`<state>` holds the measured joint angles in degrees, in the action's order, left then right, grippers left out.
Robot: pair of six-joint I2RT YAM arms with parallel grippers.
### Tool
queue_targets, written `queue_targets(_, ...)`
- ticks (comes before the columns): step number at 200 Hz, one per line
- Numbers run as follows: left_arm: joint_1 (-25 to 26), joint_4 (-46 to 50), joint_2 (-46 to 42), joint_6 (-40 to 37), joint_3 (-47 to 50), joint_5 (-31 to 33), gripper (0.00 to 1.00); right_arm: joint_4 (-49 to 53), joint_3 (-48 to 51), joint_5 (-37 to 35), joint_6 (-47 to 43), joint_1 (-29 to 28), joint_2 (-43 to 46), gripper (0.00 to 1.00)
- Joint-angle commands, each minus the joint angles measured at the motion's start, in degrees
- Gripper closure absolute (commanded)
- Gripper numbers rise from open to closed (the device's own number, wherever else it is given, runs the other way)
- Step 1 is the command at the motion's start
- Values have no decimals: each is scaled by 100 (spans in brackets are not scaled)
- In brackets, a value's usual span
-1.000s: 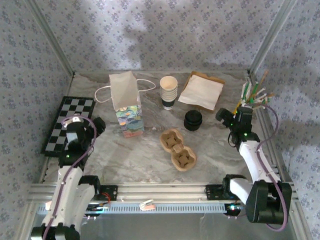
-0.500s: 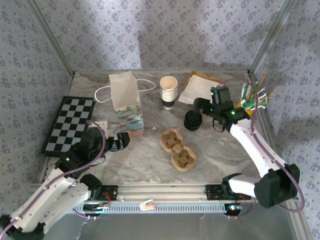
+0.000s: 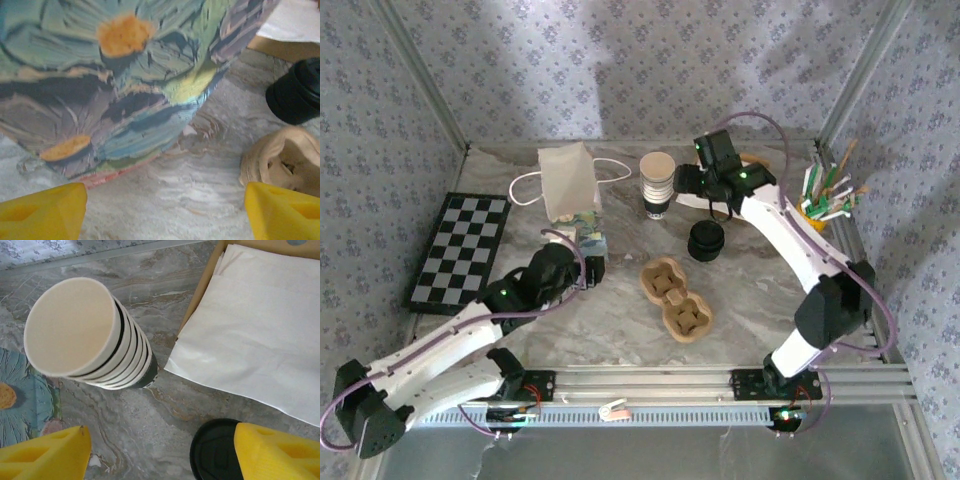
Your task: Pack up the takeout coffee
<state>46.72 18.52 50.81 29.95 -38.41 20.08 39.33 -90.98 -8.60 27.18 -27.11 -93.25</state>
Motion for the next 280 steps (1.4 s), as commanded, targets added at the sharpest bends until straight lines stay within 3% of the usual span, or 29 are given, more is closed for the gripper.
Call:
queue_targets(1, -246, -563, 102, -303, 57, 209, 20, 365, -620, -172, 121, -90, -419, 27)
queue_targets(37, -829, -805, 223, -423, 184, -19, 23, 579, -1483, -184, 134, -180, -1133, 34)
queue_targets(90, -1738, -1221, 738, -874, -20, -886, 24, 1136, -2682, -308, 124, -197, -2052, 49)
queue_targets(188, -1696, -667, -259, -227, 270, -865, 20, 1730, -3716, -344, 89, -207, -2873, 64)
queue_targets(280, -1675, -470, -170, -227, 7, -988, 18, 2025, -4097, -370, 6, -189, -3122, 77)
